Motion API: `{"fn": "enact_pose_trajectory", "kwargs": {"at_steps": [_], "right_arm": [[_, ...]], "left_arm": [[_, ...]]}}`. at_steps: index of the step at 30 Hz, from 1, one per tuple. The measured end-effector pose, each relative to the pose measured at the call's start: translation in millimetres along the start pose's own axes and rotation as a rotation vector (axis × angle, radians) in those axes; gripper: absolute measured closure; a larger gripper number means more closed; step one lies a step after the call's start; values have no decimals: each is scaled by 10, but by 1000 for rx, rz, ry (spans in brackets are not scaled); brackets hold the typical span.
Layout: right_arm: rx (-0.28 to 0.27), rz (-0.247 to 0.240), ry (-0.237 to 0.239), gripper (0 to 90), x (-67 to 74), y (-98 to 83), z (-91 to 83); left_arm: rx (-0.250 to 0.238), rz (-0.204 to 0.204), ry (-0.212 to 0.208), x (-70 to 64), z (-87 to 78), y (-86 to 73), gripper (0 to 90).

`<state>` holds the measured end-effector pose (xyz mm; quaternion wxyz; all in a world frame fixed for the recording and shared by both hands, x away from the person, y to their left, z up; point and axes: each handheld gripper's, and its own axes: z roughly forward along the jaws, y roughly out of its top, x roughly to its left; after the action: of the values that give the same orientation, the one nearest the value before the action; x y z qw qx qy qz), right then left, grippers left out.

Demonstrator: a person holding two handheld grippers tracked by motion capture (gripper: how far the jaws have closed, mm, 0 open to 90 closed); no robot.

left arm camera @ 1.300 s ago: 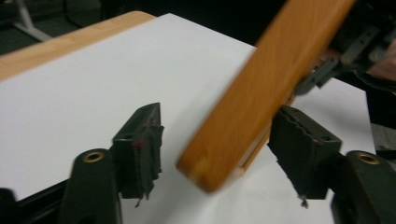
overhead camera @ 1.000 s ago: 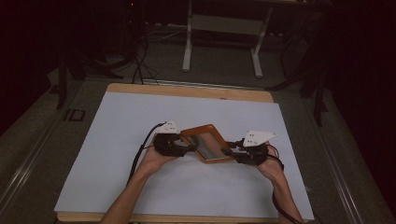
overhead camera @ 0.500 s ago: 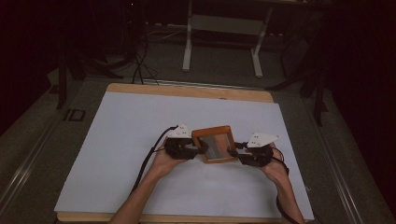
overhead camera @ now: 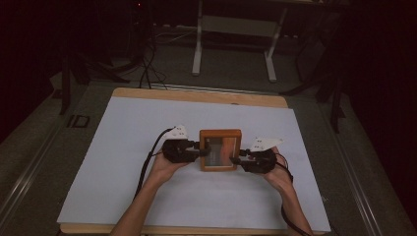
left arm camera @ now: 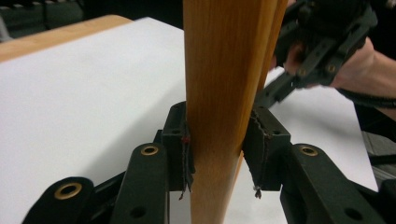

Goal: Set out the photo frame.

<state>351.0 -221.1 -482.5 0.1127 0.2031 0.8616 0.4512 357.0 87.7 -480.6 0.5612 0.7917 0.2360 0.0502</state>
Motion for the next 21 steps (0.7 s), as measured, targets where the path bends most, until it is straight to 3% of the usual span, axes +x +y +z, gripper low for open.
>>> {"fn": "enact_pose_trajectory", "kwargs": {"at_steps": [4, 6, 7, 14, 21], "right_arm": [[12, 32, -1, 628, 10, 32, 146], [-3, 49, 11, 633, 1, 28, 179], [-30, 80, 20, 643, -19, 37, 208], [-36, 95, 11, 650, 0, 109, 293], [-45, 106, 20, 667, 30, 166, 364]], "left_arm": [[-6, -6, 39, 23, -97, -18, 652], [-7, -12, 42, 35, -116, -26, 659], [-14, -24, 48, 61, -152, -56, 663], [-24, -45, 62, 119, -222, -104, 656], [-4, -106, 69, 259, -252, -207, 604]]}}
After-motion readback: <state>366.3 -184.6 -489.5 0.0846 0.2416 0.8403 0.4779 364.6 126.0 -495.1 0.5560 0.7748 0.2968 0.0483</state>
